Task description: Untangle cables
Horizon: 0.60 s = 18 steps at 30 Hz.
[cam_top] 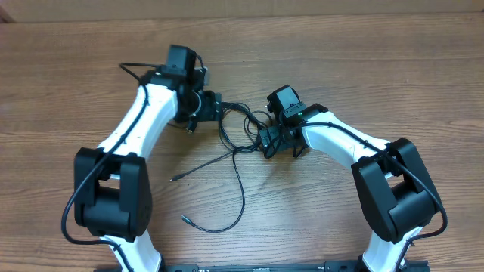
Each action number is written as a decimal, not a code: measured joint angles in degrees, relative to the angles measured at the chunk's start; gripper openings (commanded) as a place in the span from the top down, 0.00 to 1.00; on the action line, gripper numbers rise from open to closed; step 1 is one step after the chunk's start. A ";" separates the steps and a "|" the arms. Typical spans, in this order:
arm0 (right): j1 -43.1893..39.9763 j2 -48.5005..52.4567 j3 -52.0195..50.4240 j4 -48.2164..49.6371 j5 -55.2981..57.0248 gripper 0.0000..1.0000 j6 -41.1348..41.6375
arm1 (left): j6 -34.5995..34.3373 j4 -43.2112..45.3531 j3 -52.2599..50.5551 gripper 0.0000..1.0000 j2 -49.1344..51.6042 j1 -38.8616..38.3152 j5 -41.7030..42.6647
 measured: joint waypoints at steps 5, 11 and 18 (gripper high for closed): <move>0.00 0.00 0.00 -0.02 -0.35 0.00 -0.17 | -0.83 4.81 -2.95 0.23 2.75 -2.62 0.76; 0.00 0.00 0.00 0.07 -0.66 0.00 -0.17 | -1.79 8.52 -3.37 0.26 5.81 -4.22 0.79; 0.00 0.00 0.00 0.07 -0.72 0.11 -0.22 | -4.11 9.84 -3.37 0.55 6.95 -4.42 0.11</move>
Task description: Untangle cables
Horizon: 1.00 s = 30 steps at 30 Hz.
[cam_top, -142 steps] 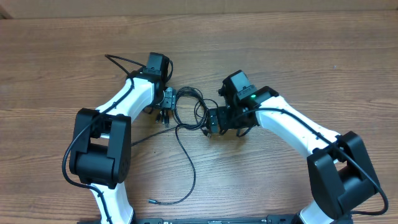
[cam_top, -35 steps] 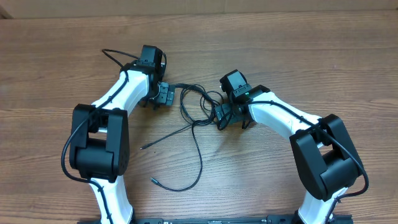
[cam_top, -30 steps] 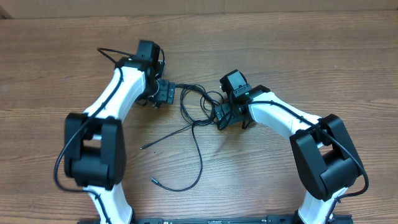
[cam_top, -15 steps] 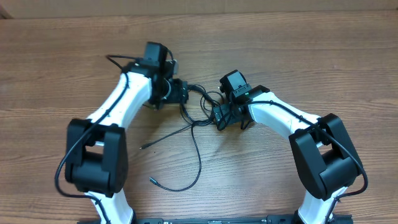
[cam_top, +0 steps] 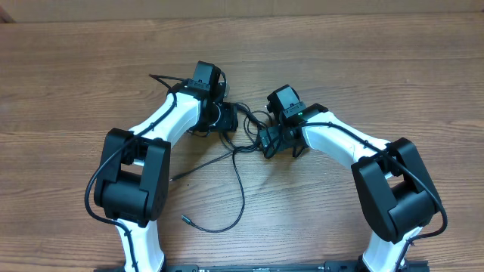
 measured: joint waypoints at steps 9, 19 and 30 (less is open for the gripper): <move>0.00 -0.26 1.73 -6.80 -2.60 0.33 -0.11 | 1.16 3.54 0.00 0.56 0.72 0.00 -0.11; -0.04 -10.12 4.09 -7.82 -12.90 0.17 -0.09 | 3.39 4.50 0.00 0.63 0.98 -0.22 0.57; -1.73 -10.27 4.24 -3.74 -15.85 0.08 2.91 | 6.05 6.23 -0.28 0.96 1.11 -1.03 2.67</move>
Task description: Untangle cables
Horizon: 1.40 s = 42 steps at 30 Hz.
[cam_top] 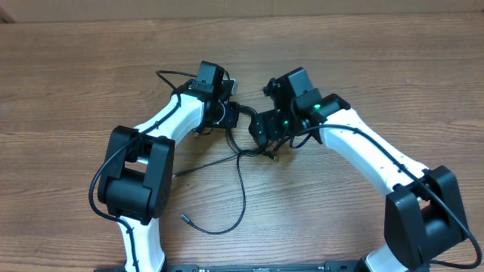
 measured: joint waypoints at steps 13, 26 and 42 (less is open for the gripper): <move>-7.02 1.70 0.00 3.69 -8.33 0.51 0.31 | 10.43 -0.61 1.62 0.96 0.15 3.10 20.96; -6.99 1.81 0.00 3.78 -9.46 0.53 0.09 | 16.20 -1.40 2.25 0.96 0.15 5.66 36.04; -6.99 1.92 0.00 5.90 -7.23 0.66 0.09 | 16.63 -1.03 2.25 0.96 0.15 5.66 43.19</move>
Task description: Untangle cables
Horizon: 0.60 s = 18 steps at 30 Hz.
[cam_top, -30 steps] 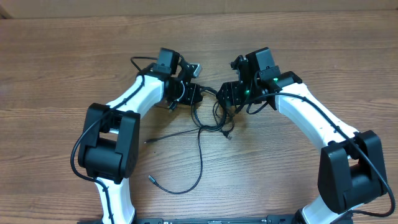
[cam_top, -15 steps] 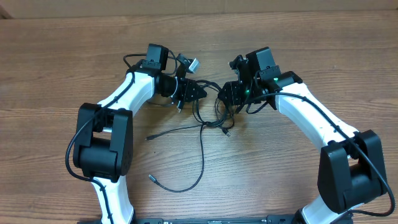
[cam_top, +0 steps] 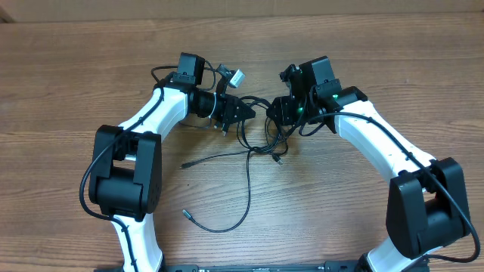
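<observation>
A tangle of thin black cables [cam_top: 258, 134] lies on the wooden table between the two grippers. My left gripper [cam_top: 243, 111] points right into the tangle's left side, its fingers drawn together on a strand. From the right, my right gripper [cam_top: 277, 110] is shut on another strand. One long cable [cam_top: 247, 189] runs down and curls to a plug [cam_top: 184, 214]. A second end [cam_top: 185, 165] lies at the left. A white connector [cam_top: 237, 76] sticks up behind the left gripper. A short plug [cam_top: 280, 159] hangs below the tangle.
The wooden table [cam_top: 393, 45] stretches all round. Both arm bases [cam_top: 121, 181] stand near the front edge, and a light strip [cam_top: 242, 9] borders the far edge.
The right gripper has moved up and to the right, and the tangle has come with it. The left gripper now reaches further right, its wrist further left. The loose cable ends have shifted up and right.
At first the left gripper held the tangle's left end and the right gripper sat low on its right. The left arm then swung right, closer in. The right arm then stretched up and left. Now the grippers face each other higher up, and the tangle has moved up.
</observation>
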Each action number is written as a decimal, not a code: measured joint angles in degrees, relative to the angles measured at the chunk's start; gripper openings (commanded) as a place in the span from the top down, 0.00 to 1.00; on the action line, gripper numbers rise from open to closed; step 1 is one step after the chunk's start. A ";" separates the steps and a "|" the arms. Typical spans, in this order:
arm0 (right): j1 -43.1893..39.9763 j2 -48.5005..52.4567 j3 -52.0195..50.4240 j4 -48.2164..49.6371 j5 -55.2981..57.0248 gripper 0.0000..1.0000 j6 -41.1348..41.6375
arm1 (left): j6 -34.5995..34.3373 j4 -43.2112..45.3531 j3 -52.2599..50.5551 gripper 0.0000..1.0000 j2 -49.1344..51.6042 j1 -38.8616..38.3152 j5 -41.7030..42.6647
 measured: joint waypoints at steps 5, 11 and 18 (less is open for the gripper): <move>0.07 0.00 0.00 -0.02 0.81 0.69 -0.02 | 0.00 0.00 0.00 0.96 0.00 0.00 1.33; 0.11 0.04 -0.39 0.11 0.94 0.68 -0.04 | 0.00 0.00 0.00 0.96 0.00 0.00 3.65; 0.11 0.11 -2.54 0.74 0.90 0.72 0.04 | 0.00 0.00 0.00 0.96 0.00 0.00 4.63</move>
